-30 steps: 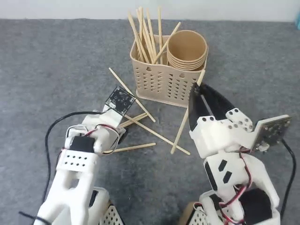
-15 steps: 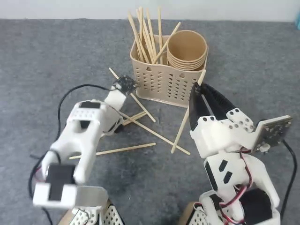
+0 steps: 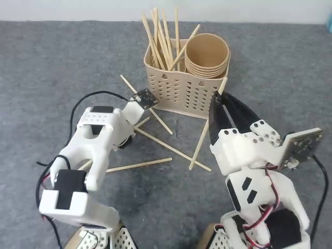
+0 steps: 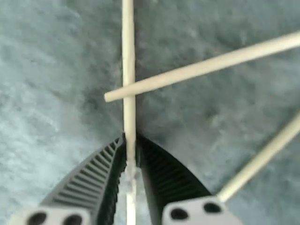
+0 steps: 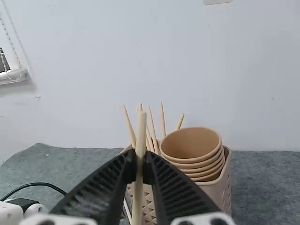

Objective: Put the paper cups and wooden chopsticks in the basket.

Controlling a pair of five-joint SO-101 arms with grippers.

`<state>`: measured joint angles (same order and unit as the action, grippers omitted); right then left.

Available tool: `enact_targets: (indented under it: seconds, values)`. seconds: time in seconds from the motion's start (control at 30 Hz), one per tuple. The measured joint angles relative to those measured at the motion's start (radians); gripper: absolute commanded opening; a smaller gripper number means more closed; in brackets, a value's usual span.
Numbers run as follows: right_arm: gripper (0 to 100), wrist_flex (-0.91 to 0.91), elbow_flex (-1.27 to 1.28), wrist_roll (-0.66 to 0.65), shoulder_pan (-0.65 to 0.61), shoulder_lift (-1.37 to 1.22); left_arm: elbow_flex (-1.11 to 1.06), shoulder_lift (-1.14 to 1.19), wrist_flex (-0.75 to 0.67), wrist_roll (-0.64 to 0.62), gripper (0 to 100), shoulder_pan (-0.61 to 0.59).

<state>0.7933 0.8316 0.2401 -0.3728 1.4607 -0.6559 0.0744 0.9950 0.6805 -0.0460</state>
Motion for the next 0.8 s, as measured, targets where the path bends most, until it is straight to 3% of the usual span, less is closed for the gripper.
enact_targets:
  seconds: [0.3, 0.57, 0.8]
  values:
    - [0.7, -0.075, 0.000, 0.000, 0.021, 0.000, 0.029, -0.029, 0.169, 0.000, 1, -0.002]
    - [0.7, -0.316, 0.000, 0.000, 0.143, 0.000, 0.029, -0.331, 0.293, 0.000, 1, -0.072]
    - [0.7, -0.479, 0.000, 0.000, 0.147, 0.000, 0.040, -0.485, 0.342, 0.000, 1, -0.135]
